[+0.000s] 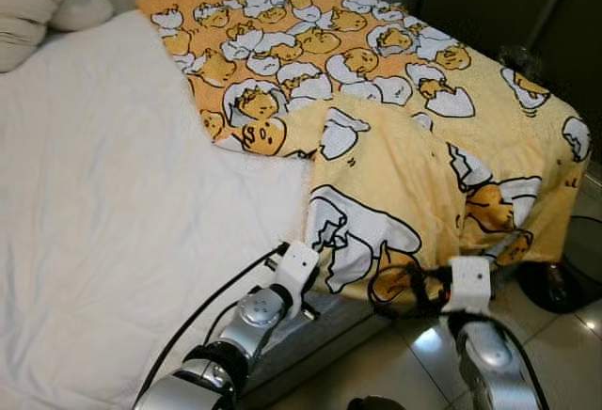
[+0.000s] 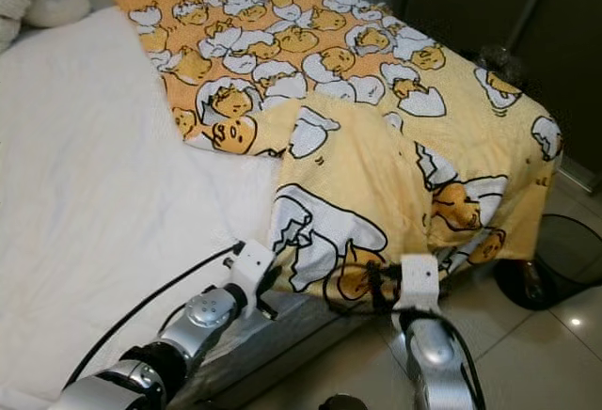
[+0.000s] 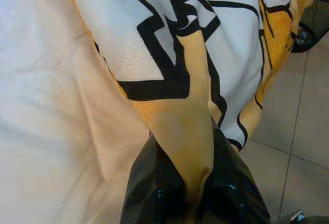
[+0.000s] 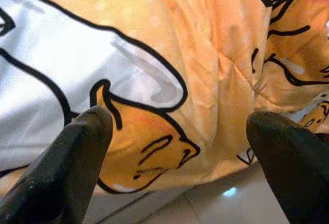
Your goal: Clean up the room
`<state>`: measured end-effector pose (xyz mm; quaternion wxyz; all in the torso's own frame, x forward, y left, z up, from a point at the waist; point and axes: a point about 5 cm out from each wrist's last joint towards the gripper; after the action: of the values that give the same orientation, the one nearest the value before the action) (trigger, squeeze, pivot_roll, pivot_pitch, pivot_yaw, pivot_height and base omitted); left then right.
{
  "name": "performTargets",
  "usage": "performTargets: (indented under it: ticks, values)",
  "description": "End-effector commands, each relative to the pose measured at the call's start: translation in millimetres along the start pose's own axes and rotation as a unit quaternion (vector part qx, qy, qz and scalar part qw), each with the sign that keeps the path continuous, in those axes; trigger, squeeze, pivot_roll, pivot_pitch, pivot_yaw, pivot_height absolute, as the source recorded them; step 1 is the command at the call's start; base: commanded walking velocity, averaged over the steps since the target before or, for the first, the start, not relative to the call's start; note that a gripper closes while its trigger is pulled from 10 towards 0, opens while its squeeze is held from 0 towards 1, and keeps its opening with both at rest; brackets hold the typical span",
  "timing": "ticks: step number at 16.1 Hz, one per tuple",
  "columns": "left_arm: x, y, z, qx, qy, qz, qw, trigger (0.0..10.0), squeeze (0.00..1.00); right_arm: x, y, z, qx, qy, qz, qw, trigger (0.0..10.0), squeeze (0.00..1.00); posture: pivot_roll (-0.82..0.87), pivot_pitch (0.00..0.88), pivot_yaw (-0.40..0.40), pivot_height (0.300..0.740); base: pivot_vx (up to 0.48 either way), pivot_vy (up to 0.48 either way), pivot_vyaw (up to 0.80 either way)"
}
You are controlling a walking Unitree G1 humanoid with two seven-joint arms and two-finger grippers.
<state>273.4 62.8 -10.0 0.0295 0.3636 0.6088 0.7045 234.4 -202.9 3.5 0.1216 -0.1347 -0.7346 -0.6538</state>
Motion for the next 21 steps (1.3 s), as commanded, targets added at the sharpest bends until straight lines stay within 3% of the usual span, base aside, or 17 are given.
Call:
performTargets:
  ticks: [1,4,9,11,12,13,14,18,21]
  values:
    - [-1.7,12,6.1,-0.007,0.007,-0.024,1.000,10.0,0.00,-0.7,-2,-2.2,-0.009,-0.007,0.002,1.000,10.0,0.00,-0.08,0.000,0.035,0.740,0.000,0.000,0.00]
    - [2.0,11,8.8,-0.009,0.010,-0.044,0.999,10.0,0.00,-1.7,-5,-1.0,-0.010,0.007,0.006,1.000,10.0,0.00,-0.06,0.000,0.026,0.740,-0.124,0.000,0.00]
    - [2.7,1,-12.7,-0.030,-0.056,-0.033,0.997,10.0,0.00,0.6,-11,4.2,-0.013,0.023,0.013,1.000,10.0,0.00,-0.06,0.000,0.024,0.740,-0.238,-0.112,0.00]
    - [-0.9,-4,-38.4,-0.074,-0.166,0.019,0.983,10.0,0.00,-3.7,-4,8.8,-0.012,0.053,0.013,0.998,10.0,0.00,-0.06,0.000,0.022,0.740,0.000,0.000,0.00]
    - [-0.7,-5,-41.8,-0.074,-0.183,0.028,0.980,10.0,0.00,-4.3,-2,8.7,-0.010,0.054,0.010,0.998,10.0,0.00,-0.06,0.000,0.022,0.740,0.000,0.000,0.00]
    - [0.6,-12,-54.5,-0.099,-0.234,0.059,0.965,10.0,0.00,-6.8,4,5.8,-0.009,0.058,0.003,0.998,10.0,0.00,-0.07,0.000,0.019,0.740,0.000,0.000,0.00]
    - [0.5,-12,-60.2,-0.107,-0.249,0.063,0.961,10.0,0.00,-8.3,7,3.6,-0.007,0.059,-0.001,0.998,10.0,0.00,-0.07,0.000,0.018,0.740,0.000,0.000,0.00]
    - [-0.6,-10,-66.5,-0.107,-0.253,0.057,0.960,10.0,0.00,-7.7,11,-2.2,-0.005,0.059,-0.005,0.998,10.0,0.00,-0.08,0.000,0.013,0.740,0.000,0.000,0.00]
    - [5.7,-25,-63.5,-0.094,-0.255,0.079,0.959,10.0,0.00,-4.5,8,-2.3,-0.004,0.063,0.001,0.998,10.0,0.00,-0.08,0.000,0.009,0.740,0.000,0.000,0.00]
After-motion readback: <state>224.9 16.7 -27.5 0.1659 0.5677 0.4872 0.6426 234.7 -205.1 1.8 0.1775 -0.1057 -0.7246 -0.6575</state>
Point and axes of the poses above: a point about 5 cm out from each wrist's last joint towards the gripper, its own x axis pointing back from the gripper into the wrist, its own y axis along the axis of the wrist's last joint, z = x × y, and after that the axes turned 5 degrees about x, right-handed
